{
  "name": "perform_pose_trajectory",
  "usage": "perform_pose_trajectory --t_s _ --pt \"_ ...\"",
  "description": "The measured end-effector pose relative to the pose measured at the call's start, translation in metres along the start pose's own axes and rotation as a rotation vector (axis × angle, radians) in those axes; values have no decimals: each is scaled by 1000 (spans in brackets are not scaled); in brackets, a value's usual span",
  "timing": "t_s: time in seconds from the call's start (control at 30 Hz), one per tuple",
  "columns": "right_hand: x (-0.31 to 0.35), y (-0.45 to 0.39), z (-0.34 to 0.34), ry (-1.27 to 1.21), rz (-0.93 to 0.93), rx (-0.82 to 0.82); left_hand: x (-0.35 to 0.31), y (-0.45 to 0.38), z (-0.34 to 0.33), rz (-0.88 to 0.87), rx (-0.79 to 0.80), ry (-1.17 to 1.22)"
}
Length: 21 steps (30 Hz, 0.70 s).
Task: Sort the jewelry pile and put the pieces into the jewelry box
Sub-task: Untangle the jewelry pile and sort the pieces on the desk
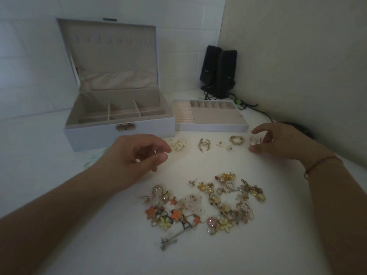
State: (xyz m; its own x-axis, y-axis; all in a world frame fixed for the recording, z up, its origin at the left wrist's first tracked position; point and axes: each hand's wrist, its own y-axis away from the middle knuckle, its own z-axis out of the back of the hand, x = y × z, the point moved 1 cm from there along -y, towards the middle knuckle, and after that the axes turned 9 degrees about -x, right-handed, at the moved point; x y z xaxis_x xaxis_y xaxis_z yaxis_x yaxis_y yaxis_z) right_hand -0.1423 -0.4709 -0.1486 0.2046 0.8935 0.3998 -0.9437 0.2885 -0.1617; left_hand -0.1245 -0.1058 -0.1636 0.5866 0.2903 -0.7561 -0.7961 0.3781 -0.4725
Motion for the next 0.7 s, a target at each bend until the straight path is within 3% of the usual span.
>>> perform_pose_trajectory --t_s 0.47,0.7 --pt "3 -1 -5 27 108 -58 1 0 2 -29 13 -28" --pt "1 -7 -10 -19 105 -180 1 0 2 -17 5 -16"
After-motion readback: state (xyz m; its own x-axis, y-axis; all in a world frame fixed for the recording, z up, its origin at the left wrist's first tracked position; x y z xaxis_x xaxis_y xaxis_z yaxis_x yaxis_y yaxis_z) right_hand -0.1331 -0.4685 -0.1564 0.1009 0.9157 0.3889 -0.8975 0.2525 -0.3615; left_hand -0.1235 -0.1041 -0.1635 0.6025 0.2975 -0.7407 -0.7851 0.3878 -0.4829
